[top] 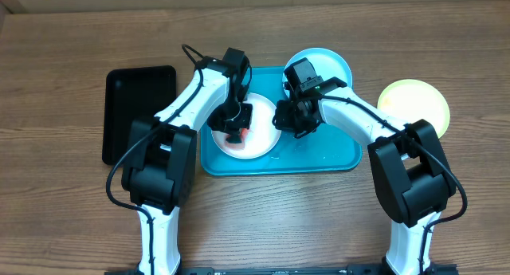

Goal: Clean dirty plates on tray and stack at the side
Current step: 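Scrub the white plate with the sponge while the right gripper holds its rim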

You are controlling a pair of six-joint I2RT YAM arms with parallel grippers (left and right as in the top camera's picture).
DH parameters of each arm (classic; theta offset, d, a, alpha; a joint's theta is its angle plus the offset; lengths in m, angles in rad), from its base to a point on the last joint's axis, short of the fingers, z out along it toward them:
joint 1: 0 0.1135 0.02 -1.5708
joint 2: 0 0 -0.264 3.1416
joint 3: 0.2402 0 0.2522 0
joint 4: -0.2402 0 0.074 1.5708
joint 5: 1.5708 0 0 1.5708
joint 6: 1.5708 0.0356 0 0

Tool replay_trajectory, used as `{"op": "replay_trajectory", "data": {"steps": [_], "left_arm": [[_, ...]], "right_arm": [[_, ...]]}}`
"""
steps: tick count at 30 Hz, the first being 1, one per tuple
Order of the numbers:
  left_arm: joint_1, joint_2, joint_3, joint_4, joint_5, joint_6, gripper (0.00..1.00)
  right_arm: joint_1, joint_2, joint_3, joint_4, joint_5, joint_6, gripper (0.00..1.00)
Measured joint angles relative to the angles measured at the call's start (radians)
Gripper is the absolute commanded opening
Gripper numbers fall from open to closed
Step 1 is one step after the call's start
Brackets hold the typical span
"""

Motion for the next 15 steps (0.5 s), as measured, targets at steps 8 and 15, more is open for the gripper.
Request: {"op": "replay_trajectory", "data": {"steps": [8,15], "left_arm": [[0.0,0.0,0.0,0.043,-0.109,-0.126,0.04],[-0.001,0.0,0.0,-0.016,-0.262,-0.234,0.04]], "right_arm": [[0.0,0.0,0.0,-0.001,0.0,0.003,0.04],[0.0,0.0,0.0,0.0,0.0,0.003,0.04]]}}
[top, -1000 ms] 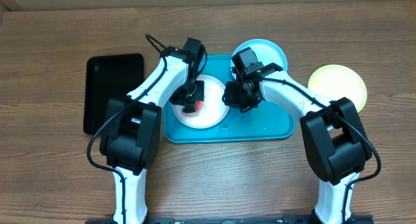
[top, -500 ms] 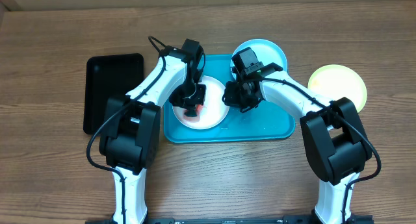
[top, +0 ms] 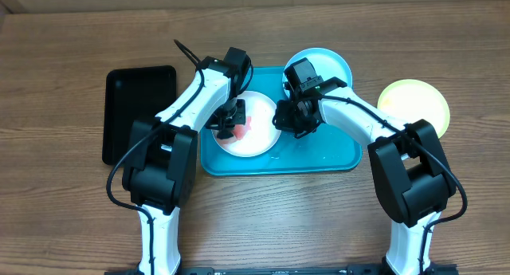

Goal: Clean dirty plates on tray and stack at the side
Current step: 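Scrub the white plate with the sponge while the right gripper holds its rim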

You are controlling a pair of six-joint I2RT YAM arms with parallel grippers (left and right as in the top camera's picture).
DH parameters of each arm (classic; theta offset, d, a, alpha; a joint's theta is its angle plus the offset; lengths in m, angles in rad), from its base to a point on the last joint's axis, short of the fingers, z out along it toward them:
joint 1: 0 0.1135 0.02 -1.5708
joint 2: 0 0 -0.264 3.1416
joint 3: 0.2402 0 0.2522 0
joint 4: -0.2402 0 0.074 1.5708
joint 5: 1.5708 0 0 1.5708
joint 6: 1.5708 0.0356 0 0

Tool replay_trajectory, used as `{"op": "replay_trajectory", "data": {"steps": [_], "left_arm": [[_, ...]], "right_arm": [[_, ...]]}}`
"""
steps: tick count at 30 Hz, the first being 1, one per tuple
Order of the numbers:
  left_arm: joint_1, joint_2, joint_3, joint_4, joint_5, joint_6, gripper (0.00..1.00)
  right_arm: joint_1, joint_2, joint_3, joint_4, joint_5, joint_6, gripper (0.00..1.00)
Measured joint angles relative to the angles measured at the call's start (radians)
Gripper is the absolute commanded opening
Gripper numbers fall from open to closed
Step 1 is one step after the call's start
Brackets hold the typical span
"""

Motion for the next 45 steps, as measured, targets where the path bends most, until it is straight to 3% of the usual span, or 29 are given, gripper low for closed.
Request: {"op": "replay_trajectory", "data": {"steps": [13,16,24,28,37,41,45], "left_arm": [[-0.056,0.0,0.0,0.024,0.2,0.188,0.04],[-0.056,0.0,0.0,0.03,0.188,0.161,0.04],[-0.058,0.0,0.0,0.001,-0.005,-0.015,0.04],[-0.059,0.0,0.0,-0.008,0.013,0.001,0.04],[-0.064,0.0,0.0,0.055,0.224,0.158,0.04],[-0.053,0.0,0.0,0.106,0.211,0.118,0.04],[-0.037,0.0,0.0,0.108,0.095,0.012,0.04]], "right_arm": [[0.0,0.0,0.0,-0.001,0.001,0.0,0.04],[0.0,0.0,0.0,-0.002,0.001,0.0,0.04],[0.0,0.0,0.0,-0.002,0.001,0.0,0.04],[0.0,0.0,0.0,-0.002,0.001,-0.001,0.04],[0.0,0.0,0.0,-0.002,0.001,0.0,0.04],[0.0,0.0,0.0,-0.002,0.002,0.0,0.04],[0.0,0.0,0.0,-0.002,0.002,0.0,0.04]]}}
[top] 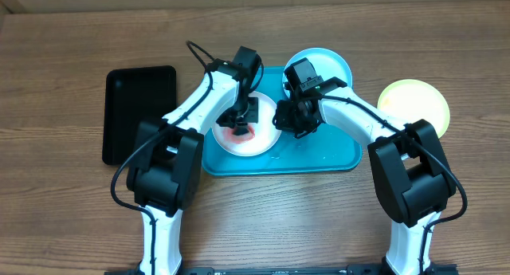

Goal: Clean dirty plates on tray and stack at the side
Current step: 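Scrub the white plate with the sponge while the right gripper holds its rim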

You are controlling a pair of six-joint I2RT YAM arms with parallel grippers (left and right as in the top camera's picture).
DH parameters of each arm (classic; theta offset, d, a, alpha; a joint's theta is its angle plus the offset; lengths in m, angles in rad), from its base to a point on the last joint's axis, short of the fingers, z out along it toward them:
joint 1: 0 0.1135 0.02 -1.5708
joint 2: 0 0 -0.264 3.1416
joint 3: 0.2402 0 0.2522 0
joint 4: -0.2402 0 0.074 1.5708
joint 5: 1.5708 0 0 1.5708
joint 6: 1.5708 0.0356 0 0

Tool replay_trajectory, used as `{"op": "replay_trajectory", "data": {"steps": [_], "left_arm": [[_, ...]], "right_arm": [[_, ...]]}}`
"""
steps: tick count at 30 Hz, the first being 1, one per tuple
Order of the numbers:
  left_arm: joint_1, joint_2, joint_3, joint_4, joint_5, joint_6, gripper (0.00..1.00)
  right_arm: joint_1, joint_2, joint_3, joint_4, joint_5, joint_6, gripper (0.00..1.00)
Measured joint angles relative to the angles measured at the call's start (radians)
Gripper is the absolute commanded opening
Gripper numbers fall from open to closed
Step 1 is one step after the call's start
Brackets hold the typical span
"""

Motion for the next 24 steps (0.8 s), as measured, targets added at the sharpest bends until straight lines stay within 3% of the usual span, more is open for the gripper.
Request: {"op": "replay_trajectory", "data": {"steps": [4,7,12,17,24], "left_arm": [[0.021,0.0,0.002,-0.059,-0.142,-0.089,0.04],[0.023,0.0,0.002,-0.112,-0.162,-0.103,0.04],[0.008,0.0,0.002,-0.15,-0.046,-0.021,0.04],[-0.028,0.0,0.002,-0.092,0.127,0.086,0.04],[-0.032,0.0,0.002,0.066,0.114,0.063,0.04]], "right_arm": [[0.0,0.0,0.0,0.001,0.0,0.0,0.04],[0.0,0.0,0.0,0.001,-0.001,-0.001,0.04],[0.001,0.0,0.0,0.0,-0.001,-0.002,0.04],[0.0,0.0,-0.001,-0.002,-0.001,-0.004,0.04],[0.0,0.0,-0.001,-0.006,0.0,-0.001,0.04]]}}
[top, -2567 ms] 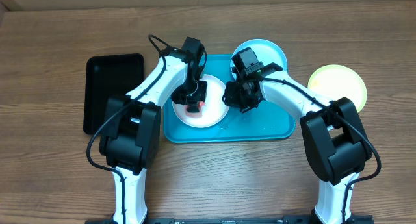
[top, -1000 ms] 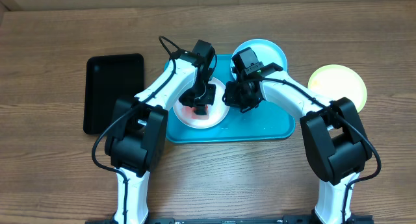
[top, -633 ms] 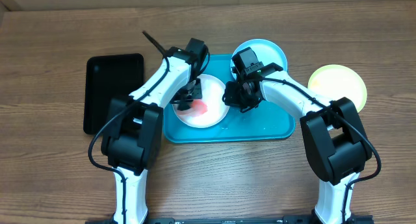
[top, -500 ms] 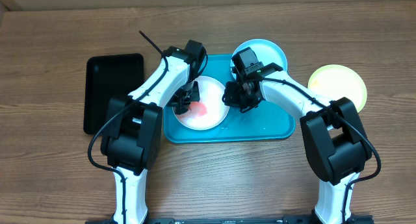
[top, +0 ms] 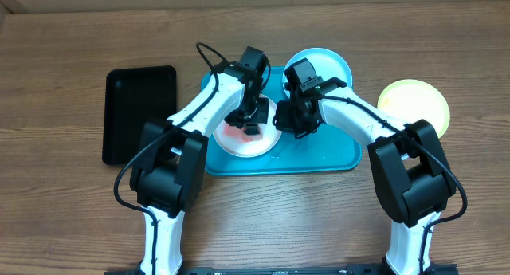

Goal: Clean dirty plates on tray and stack at the side
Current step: 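Scrub the white plate with the sponge while the right gripper holds its rim, then lift the sponge up and away from the plate with the left gripper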

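Observation:
A white plate (top: 239, 141) with a reddish smear (top: 233, 130) lies on the left half of the teal tray (top: 319, 157). My left gripper (top: 253, 123) is down on the plate's upper right part, just right of the smear; its fingers are hidden under the wrist. At the plate's right rim, my right gripper (top: 285, 120) appears to be closed on the edge. A light blue plate (top: 331, 64) overlaps the tray's far edge. A yellow-green plate (top: 414, 104) rests on the table to the right.
A black tray (top: 137, 111) lies on the wooden table to the left of the teal tray. Both arms cross over the teal tray's far half. The table's front strip holds only the arm bases.
My left gripper has shifted a little to the right across the white plate, leaving the reddish smear showing on its left. The right gripper and all plates have stayed put.
At first my left gripper was low on the white plate over a red spot. Then it stood at the plate's left edge with the smear to its right. Later it was mid-plate, and now right of centre. My right gripper stayed at the plate's rim throughout.

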You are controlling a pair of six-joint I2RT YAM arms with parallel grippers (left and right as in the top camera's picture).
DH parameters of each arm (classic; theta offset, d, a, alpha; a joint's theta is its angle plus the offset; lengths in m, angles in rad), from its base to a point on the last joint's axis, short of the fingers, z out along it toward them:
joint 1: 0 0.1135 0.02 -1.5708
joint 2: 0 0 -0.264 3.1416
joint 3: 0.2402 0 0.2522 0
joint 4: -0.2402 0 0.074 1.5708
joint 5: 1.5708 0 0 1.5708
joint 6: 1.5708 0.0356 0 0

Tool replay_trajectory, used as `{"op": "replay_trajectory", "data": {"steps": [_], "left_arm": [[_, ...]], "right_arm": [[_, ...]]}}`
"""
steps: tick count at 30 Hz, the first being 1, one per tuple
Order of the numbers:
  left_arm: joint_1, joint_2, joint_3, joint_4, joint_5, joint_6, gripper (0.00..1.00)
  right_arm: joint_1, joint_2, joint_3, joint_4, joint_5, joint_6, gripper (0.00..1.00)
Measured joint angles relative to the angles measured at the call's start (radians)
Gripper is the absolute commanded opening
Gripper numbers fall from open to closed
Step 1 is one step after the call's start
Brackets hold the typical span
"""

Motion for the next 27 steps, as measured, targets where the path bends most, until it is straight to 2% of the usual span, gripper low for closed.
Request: {"op": "replay_trajectory", "data": {"steps": [3,5,9,13,21,24,27], "left_arm": [[0.017,0.0,0.004,0.016,-0.09,-0.035,0.04],[0.041,0.001,0.027,-0.029,-0.156,-0.052,0.04],[0.103,0.016,0.147,-0.2,-0.226,-0.065,0.04],[0.159,0.024,0.372,-0.408,-0.268,-0.071,0.04],[0.211,0.024,0.8,-0.731,-0.266,-0.039,0.04],[0.235,0.023,0.905,-0.771,-0.236,-0.01,0.04],[0.27,0.006,0.933,-0.771,-0.198,0.014,0.04]], "right_arm": [[0.0,0.0,0.0,0.0,0.0,0.0,0.04],[0.0,0.0,0.0,0.001,0.0,0.001,0.04],[0.0,0.0,0.0,0.001,0.003,0.0,0.04],[0.0,0.0,0.0,-0.001,0.004,0.001,0.04],[0.003,0.0,0.011,-0.058,0.006,0.0,0.04],[0.019,-0.006,0.025,-0.1,0.049,0.0,0.04],[0.066,-0.032,0.038,-0.172,0.161,0.0,0.04]]}}
